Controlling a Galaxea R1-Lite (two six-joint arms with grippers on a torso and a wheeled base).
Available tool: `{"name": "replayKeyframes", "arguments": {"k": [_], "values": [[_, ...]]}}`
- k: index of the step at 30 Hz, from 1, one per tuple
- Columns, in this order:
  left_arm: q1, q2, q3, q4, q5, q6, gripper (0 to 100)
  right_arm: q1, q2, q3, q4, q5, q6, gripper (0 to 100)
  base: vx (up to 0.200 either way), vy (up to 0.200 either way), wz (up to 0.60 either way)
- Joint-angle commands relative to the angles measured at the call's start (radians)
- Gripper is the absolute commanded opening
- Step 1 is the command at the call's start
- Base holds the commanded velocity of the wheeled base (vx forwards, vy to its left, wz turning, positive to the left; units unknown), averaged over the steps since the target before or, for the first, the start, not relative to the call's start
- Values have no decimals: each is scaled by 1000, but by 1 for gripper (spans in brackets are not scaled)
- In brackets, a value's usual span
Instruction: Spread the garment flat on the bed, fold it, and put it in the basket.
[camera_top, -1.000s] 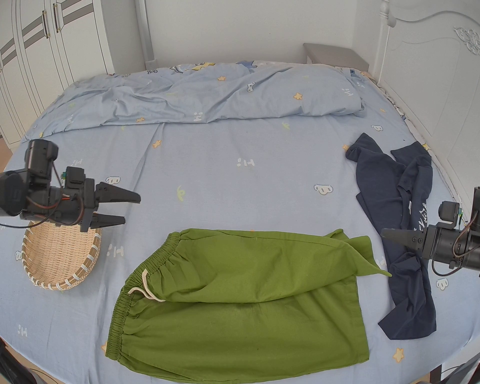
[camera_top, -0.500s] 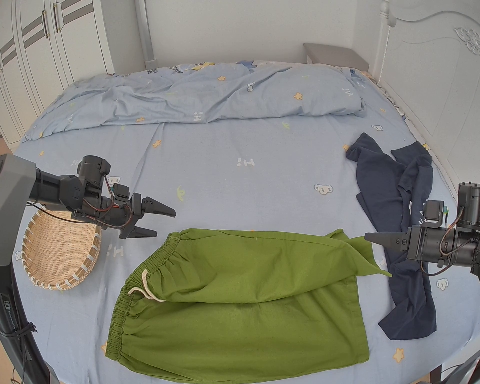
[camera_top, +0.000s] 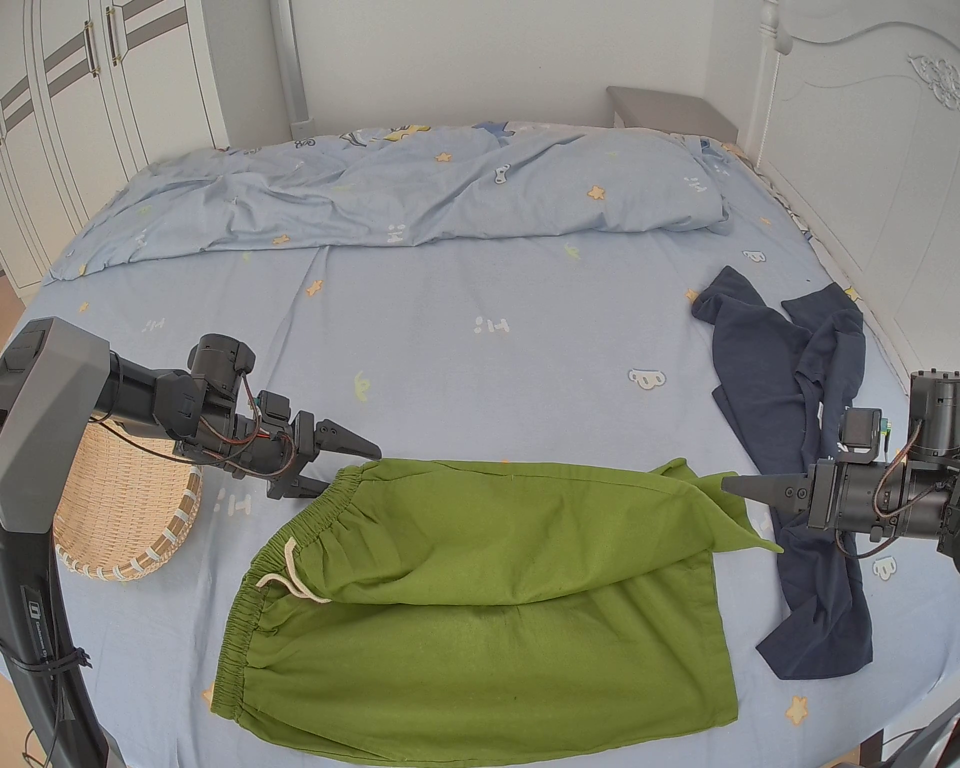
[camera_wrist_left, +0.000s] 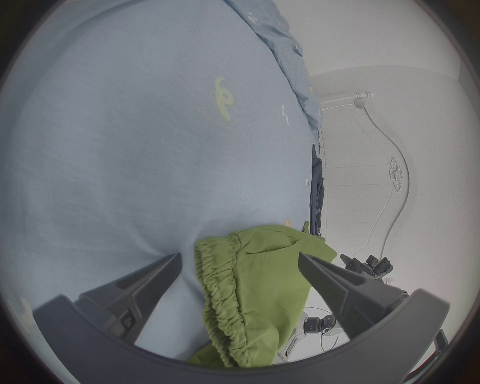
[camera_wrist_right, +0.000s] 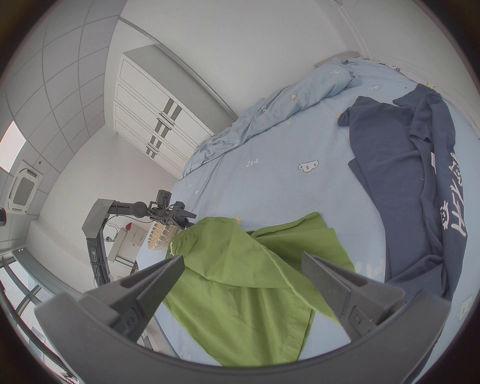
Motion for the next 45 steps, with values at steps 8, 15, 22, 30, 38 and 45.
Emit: {"name": "replayKeyframes", "arguments": {"k": [8,15,22,30,38,45], "values": [[-10,2,2,5,2,-1,0,1,1,2,-1,0,-1,100,0,0,0],[22,-55,10,8,3,-2,0,-8,1,0,-1,0,1,100,0,0,0],[98,-127,13,8,0,-7,0,-40,32,-7,-1,0,1,100,0,0,0],[93,-127,25,6,0,-1,0,-106,125,-3,-10,2,-30,100,0,0,0],[93,-130,28,6,0,1,0,-152,233,-3,-51,0,-126,100,0,0,0],[93,-130,28,5,0,1,0,-151,271,-12,-154,2,-122,100,0,0,0]]}}
